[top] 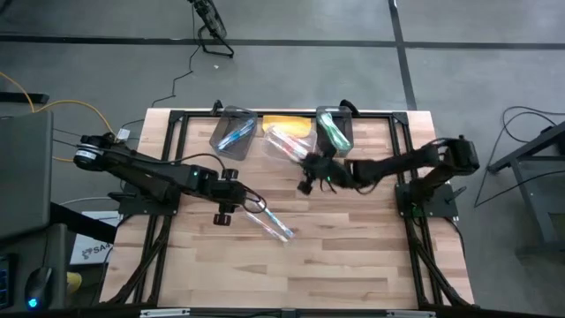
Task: Pick & Place Toothbrushes
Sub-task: Put the orange toothbrush into the transparent bin, then put the blue toothbrush into the left black bin
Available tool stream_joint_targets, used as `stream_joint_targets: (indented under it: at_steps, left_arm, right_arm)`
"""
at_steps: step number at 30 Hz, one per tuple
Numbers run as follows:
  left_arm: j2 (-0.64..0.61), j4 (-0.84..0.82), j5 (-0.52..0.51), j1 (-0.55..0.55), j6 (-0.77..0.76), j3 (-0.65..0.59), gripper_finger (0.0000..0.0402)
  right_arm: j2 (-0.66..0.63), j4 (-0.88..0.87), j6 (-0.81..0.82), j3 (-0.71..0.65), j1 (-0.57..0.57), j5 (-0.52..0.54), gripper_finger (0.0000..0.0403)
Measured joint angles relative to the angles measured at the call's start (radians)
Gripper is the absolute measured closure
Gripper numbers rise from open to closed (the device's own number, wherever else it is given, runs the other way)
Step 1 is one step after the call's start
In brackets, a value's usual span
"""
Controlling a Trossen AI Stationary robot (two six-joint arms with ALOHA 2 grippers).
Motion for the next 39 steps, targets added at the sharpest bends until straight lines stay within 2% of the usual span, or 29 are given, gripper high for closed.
stream_joint_targets:
  at_steps: [9, 13, 22, 27, 36, 39]
  left_arm:
    - [0.001, 0.044, 0.020, 0.000, -0.034, -0.041, 0.0264]
    - [0.001, 0.053, 0.020, 0.000, -0.034, -0.042, 0.0264]
    - [0.001, 0.077, 0.020, 0.000, -0.033, -0.042, 0.0264]
    - [0.001, 0.084, 0.020, 0.000, -0.032, -0.042, 0.0264]
    - [0.001, 0.083, 0.020, 0.000, -0.033, -0.042, 0.0264]
    - [0.001, 0.083, 0.020, 0.000, -0.033, -0.042, 0.0264]
  right_arm:
    - [0.028, 0.009, 0.085, -0.001, -0.182, -0.151, 0.0381]
    - [0.049, 0.024, 0.122, -0.001, -0.214, -0.213, 0.0381]
    - [0.105, 0.079, 0.145, -0.001, -0.220, -0.228, 0.0372]
    - [0.116, 0.058, 0.202, -0.001, -0.224, -0.217, 0.0330]
    - [0.085, 0.018, 0.223, 0.000, -0.228, -0.248, 0.0206]
    - [0.060, -0.025, 0.224, -0.001, -0.228, -0.247, 0.0176]
